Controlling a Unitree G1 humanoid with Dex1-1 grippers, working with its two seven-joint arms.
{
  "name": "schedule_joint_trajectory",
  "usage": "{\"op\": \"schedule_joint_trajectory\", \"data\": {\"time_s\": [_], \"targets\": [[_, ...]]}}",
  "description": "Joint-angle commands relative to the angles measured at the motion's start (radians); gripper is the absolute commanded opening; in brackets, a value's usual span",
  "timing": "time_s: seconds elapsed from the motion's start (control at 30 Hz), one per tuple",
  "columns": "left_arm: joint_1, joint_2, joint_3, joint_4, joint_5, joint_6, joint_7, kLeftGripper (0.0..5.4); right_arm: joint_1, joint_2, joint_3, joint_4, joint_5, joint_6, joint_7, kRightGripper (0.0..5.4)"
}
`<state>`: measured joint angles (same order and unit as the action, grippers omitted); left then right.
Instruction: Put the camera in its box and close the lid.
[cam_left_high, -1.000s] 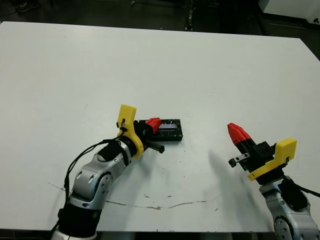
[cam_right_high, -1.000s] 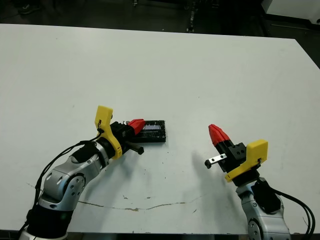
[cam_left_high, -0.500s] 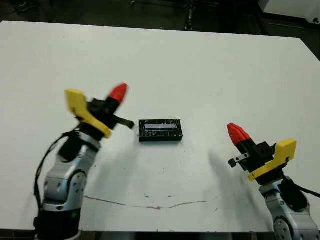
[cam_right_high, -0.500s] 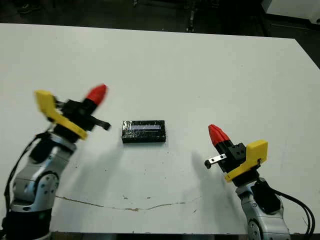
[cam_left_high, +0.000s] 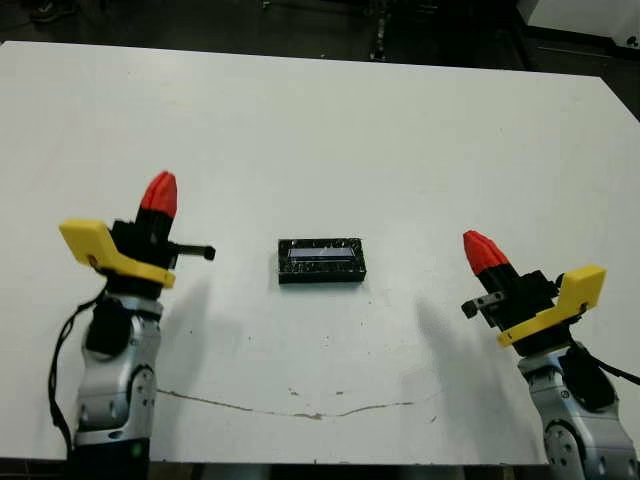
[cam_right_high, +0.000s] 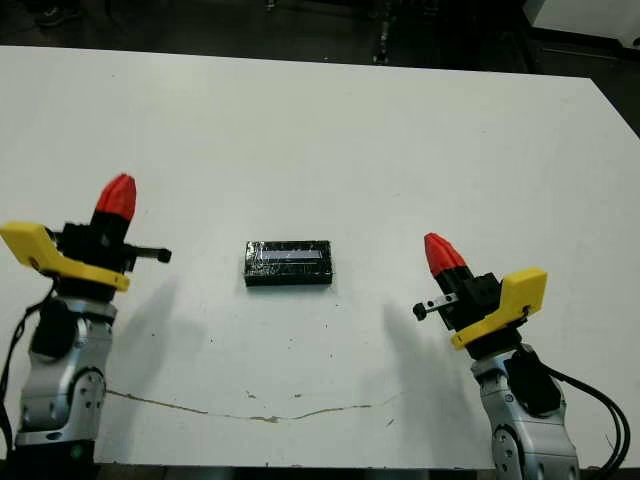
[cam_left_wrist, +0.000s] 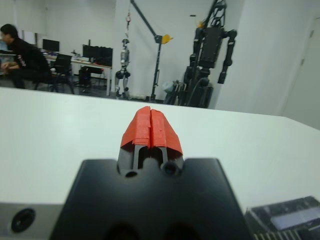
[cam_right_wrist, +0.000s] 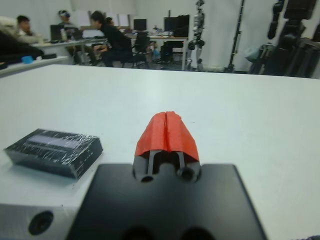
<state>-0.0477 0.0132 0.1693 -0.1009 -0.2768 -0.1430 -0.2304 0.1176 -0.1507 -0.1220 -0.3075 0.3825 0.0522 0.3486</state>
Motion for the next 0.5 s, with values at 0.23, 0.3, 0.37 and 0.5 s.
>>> {"op": "schedule_joint_trajectory", "data": {"time_s": [0.23, 0.3, 0.37, 0.5], "targets": [[0.031, -0.026, -0.035, 0.056, 0.012, -0.053, 0.007, 0.02, 0.008, 0.023, -0.008, -0.014, 0.000, 0.002, -0.044, 0.00], [0.031, -0.025, -0.038, 0.065, 0.014, -0.062, 0.007, 0.02, 0.010, 0.025, -0.006, -0.015, 0.000, 0.004, -0.046, 0.00], [0.033, -0.024, -0.040, 0.063, 0.012, -0.061, 0.009, 0.02, 0.010, 0.026, -0.005, -0.013, 0.001, 0.000, -0.043, 0.00], [0.035, -0.026, -0.043, 0.058, 0.011, -0.056, 0.014, 0.02, 0.011, 0.026, -0.004, -0.010, 0.006, 0.002, -0.037, 0.00]]}}
